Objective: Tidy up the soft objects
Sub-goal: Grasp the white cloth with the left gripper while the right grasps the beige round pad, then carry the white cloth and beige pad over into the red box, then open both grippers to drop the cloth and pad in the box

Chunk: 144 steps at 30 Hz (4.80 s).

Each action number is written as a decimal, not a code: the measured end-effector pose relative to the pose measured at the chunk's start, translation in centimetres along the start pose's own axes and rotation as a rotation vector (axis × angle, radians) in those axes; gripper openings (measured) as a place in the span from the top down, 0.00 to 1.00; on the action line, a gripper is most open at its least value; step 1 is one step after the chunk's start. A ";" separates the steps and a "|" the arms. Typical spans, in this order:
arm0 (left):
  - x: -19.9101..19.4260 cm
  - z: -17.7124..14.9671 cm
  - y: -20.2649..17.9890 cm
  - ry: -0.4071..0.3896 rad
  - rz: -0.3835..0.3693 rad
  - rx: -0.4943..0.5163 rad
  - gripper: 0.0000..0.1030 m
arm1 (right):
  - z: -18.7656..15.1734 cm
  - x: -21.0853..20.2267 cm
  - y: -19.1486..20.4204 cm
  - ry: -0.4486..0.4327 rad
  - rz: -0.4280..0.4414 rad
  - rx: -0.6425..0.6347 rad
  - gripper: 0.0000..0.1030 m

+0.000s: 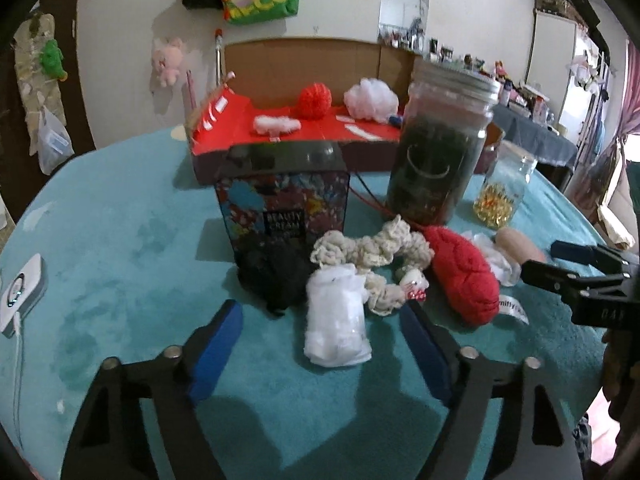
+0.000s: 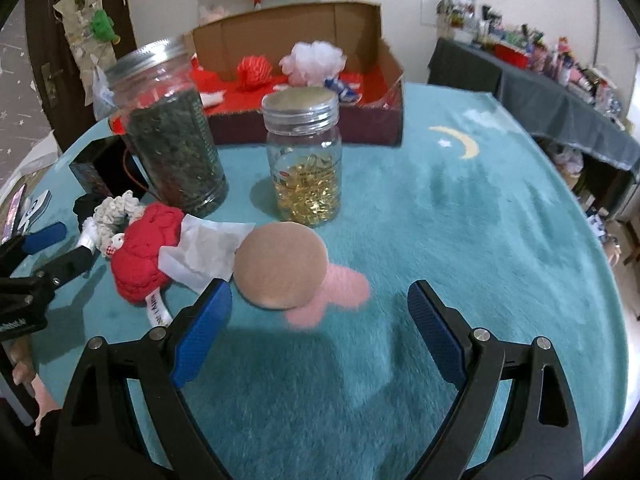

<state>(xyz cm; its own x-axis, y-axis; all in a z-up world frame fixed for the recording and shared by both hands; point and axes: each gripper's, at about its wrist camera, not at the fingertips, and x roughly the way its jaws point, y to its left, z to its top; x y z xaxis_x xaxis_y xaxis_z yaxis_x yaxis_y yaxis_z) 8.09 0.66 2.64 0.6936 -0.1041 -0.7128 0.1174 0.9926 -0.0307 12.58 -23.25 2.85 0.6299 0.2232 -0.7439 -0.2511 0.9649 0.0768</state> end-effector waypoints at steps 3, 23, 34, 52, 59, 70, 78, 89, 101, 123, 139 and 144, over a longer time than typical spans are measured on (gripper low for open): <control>0.6 0.0 0.0 0.031 -0.025 0.013 0.43 | 0.5 0.6 0.3 0.023 0.015 -0.023 0.17; -1.6 3.1 -2.2 -0.045 -0.146 0.119 0.82 | 0.9 -3.4 2.6 -0.091 0.192 -0.079 0.83; -0.6 3.9 -3.0 -0.028 -0.205 0.137 0.82 | 1.7 -2.5 3.8 -0.080 0.239 -0.098 0.83; -1.7 3.9 -0.8 -0.043 -0.180 0.114 0.82 | 1.4 -2.8 2.2 -0.068 0.218 -0.076 0.83; -2.7 3.9 2.5 -0.043 -0.157 0.068 0.82 | 1.3 -3.1 0.3 -0.057 0.174 -0.048 0.82; -1.7 4.5 7.3 -0.009 -0.052 0.032 0.82 | 1.7 -2.4 -2.4 -0.040 0.117 -0.011 0.82; 0.3 5.5 8.6 0.033 -0.043 0.100 0.82 | 2.8 -1.3 -4.3 -0.019 0.072 -0.037 0.82; 2.4 7.7 9.9 0.062 -0.060 0.154 0.82 | 5.1 0.4 -6.0 0.003 0.046 -0.088 0.82; 2.8 12.0 9.0 0.039 -0.145 0.227 0.82 | 9.7 0.5 -7.0 -0.025 0.163 -0.108 0.82; 13.9 23.4 -1.3 0.248 -0.225 0.324 0.82 | 23.4 11.0 0.7 0.175 0.253 -0.211 0.82; 21.7 24.3 -3.6 0.350 -0.162 0.361 0.80 | 25.6 18.3 1.5 0.326 0.135 -0.210 0.80; 21.9 24.5 -3.1 0.342 -0.172 0.345 0.77 | 25.2 18.5 1.7 0.334 0.124 -0.218 0.80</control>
<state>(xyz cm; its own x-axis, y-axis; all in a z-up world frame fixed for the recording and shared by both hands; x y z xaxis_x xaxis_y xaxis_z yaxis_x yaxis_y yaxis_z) 40.36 -6.26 4.30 0.3782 -0.1806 -0.9079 0.4770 0.8786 0.0240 42.35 -14.02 5.96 0.3209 0.2442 -0.9151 -0.4824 0.8736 0.0640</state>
